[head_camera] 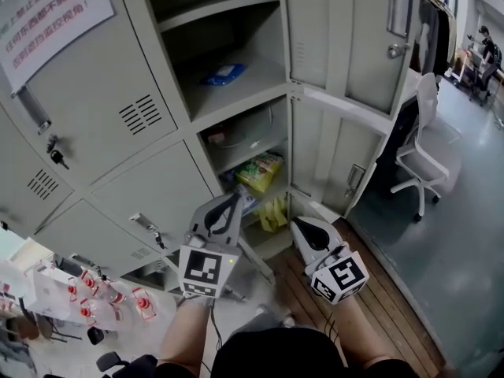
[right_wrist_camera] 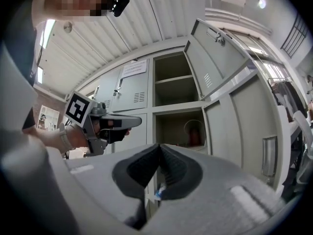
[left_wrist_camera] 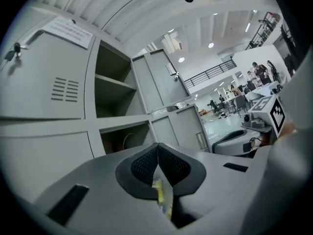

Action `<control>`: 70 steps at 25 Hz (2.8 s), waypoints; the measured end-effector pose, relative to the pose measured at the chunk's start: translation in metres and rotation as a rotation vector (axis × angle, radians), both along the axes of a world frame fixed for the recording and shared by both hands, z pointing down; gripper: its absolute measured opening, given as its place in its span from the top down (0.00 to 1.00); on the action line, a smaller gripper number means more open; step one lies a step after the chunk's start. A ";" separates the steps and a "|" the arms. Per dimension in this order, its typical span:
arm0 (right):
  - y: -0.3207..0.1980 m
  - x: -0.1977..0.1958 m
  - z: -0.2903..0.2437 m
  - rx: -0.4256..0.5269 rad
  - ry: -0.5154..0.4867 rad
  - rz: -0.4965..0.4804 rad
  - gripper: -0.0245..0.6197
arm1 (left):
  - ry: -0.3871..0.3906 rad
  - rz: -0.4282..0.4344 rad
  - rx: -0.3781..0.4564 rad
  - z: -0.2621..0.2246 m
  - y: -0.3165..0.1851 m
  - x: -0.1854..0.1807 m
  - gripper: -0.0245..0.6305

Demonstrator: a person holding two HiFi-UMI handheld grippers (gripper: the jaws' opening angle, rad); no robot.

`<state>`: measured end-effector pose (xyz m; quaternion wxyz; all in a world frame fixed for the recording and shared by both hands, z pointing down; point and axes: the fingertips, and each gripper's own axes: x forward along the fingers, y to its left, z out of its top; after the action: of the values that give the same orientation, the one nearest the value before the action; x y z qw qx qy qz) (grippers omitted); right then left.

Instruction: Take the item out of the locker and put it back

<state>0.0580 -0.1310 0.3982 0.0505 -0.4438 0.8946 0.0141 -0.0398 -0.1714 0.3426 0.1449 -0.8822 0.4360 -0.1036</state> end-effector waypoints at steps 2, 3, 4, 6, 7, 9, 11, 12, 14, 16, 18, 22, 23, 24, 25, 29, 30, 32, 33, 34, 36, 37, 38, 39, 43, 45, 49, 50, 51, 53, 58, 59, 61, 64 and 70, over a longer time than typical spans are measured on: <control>-0.010 -0.003 -0.013 0.014 -0.005 -0.005 0.96 | -0.046 -0.003 0.052 -0.024 -0.013 0.003 0.94; -0.014 -0.005 -0.020 0.024 -0.009 -0.007 0.96 | -0.073 -0.002 0.082 -0.035 -0.020 0.003 0.94; -0.018 -0.006 -0.027 0.035 -0.013 -0.010 0.96 | -0.095 -0.004 0.105 -0.046 -0.027 0.004 0.94; -0.025 -0.008 -0.039 0.054 -0.013 -0.012 0.96 | -0.125 -0.011 0.131 -0.066 -0.042 0.006 0.94; -0.028 -0.008 -0.043 0.060 -0.011 -0.012 0.96 | -0.141 -0.011 0.140 -0.075 -0.048 0.008 0.94; -0.033 -0.008 -0.051 0.070 -0.007 -0.016 0.96 | -0.177 -0.007 0.163 -0.093 -0.059 0.015 0.94; -0.038 -0.007 -0.056 0.081 -0.007 -0.017 0.96 | -0.221 0.003 0.192 -0.110 -0.068 0.024 0.94; -0.040 -0.007 -0.059 0.086 -0.009 -0.017 0.96 | -0.243 0.004 0.204 -0.116 -0.073 0.028 0.94; -0.043 -0.005 -0.061 0.096 -0.012 -0.018 0.96 | -0.281 -0.010 0.208 -0.123 -0.085 0.033 0.94; -0.047 -0.003 -0.063 0.101 -0.017 -0.019 0.96 | -0.324 -0.018 0.201 -0.128 -0.100 0.038 0.94; -0.050 -0.002 -0.064 0.104 -0.023 -0.022 0.96 | -0.363 -0.006 0.186 -0.135 -0.112 0.043 0.94; -0.052 0.000 -0.068 0.119 -0.037 -0.016 0.96 | -0.455 -0.012 0.164 -0.148 -0.138 0.051 0.94; -0.052 0.000 -0.068 0.121 -0.042 -0.015 0.96 | -0.486 -0.018 0.155 -0.149 -0.146 0.053 0.94; -0.052 -0.001 -0.068 0.121 -0.046 -0.016 0.96 | -0.515 -0.024 0.143 -0.150 -0.154 0.053 0.94; -0.053 -0.002 -0.067 0.122 -0.049 -0.019 0.96 | -0.540 -0.031 0.129 -0.151 -0.162 0.054 0.94; -0.054 -0.004 -0.067 0.125 -0.056 -0.024 0.96 | -0.618 -0.026 0.068 -0.151 -0.186 0.057 0.94; -0.055 -0.003 -0.067 0.126 -0.059 -0.021 0.96 | -0.627 -0.016 0.056 -0.151 -0.189 0.059 0.94; -0.055 0.000 -0.066 0.129 -0.063 -0.014 0.96 | -0.656 -0.014 0.045 -0.151 -0.196 0.063 0.93; -0.055 0.001 -0.066 0.128 -0.063 -0.013 0.96 | -0.683 -0.024 0.049 -0.152 -0.200 0.064 0.93; -0.056 0.001 -0.065 0.127 -0.063 -0.013 0.96 | -0.717 -0.036 0.057 -0.152 -0.204 0.066 0.92; -0.057 0.002 -0.064 0.122 -0.063 -0.013 0.96 | -0.785 -0.042 0.064 -0.152 -0.213 0.069 0.91; -0.058 0.003 -0.064 0.121 -0.064 -0.012 0.96 | -0.806 -0.035 0.048 -0.149 -0.218 0.072 0.91; -0.059 0.003 -0.065 0.121 -0.065 -0.012 0.96 | -0.819 -0.023 0.023 -0.146 -0.224 0.074 0.90; -0.059 0.004 -0.065 0.122 -0.066 -0.011 0.96 | -0.828 -0.012 -0.004 -0.143 -0.228 0.075 0.90; -0.062 0.009 -0.069 0.132 -0.068 0.000 0.96 | -0.891 -0.013 -0.061 -0.132 -0.248 0.073 0.88; -0.063 0.012 -0.069 0.134 -0.068 0.009 0.96 | -0.919 -0.017 -0.070 -0.128 -0.257 0.073 0.85; -0.065 0.016 -0.070 0.134 -0.066 0.024 0.96 | -0.945 0.003 -0.122 -0.119 -0.271 0.074 0.77; -0.066 0.017 -0.071 0.136 -0.064 0.026 0.96 | -0.952 0.006 -0.138 -0.117 -0.275 0.073 0.73; -0.067 0.017 -0.071 0.136 -0.061 0.030 0.96 | -0.960 0.005 -0.154 -0.116 -0.280 0.070 0.71; -0.069 0.019 -0.071 0.133 -0.058 0.038 0.96 | -0.986 -0.006 -0.184 -0.116 -0.289 0.064 0.69; -0.071 0.018 -0.071 0.130 -0.049 0.046 0.96 | -1.060 -0.006 -0.220 -0.119 -0.296 0.058 0.62; -0.072 0.018 -0.071 0.129 -0.047 0.048 0.96 | -1.068 -0.007 -0.239 -0.117 -0.298 0.055 0.62; -0.073 0.019 -0.070 0.126 -0.046 0.052 0.96 | -1.078 -0.011 -0.287 -0.110 -0.301 0.047 0.62; -0.075 0.019 -0.069 0.123 -0.045 0.055 0.96 | -1.060 -0.031 -0.347 -0.103 -0.308 0.034 0.61; -0.077 0.017 -0.067 0.121 -0.046 0.049 0.96 | -1.041 -0.059 -0.391 -0.098 -0.316 0.025 0.65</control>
<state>0.0749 -0.2080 0.3310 0.0974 -0.4620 0.8795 0.0592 -0.0149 -0.4874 0.2442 0.1717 -0.7124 0.3041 -0.6087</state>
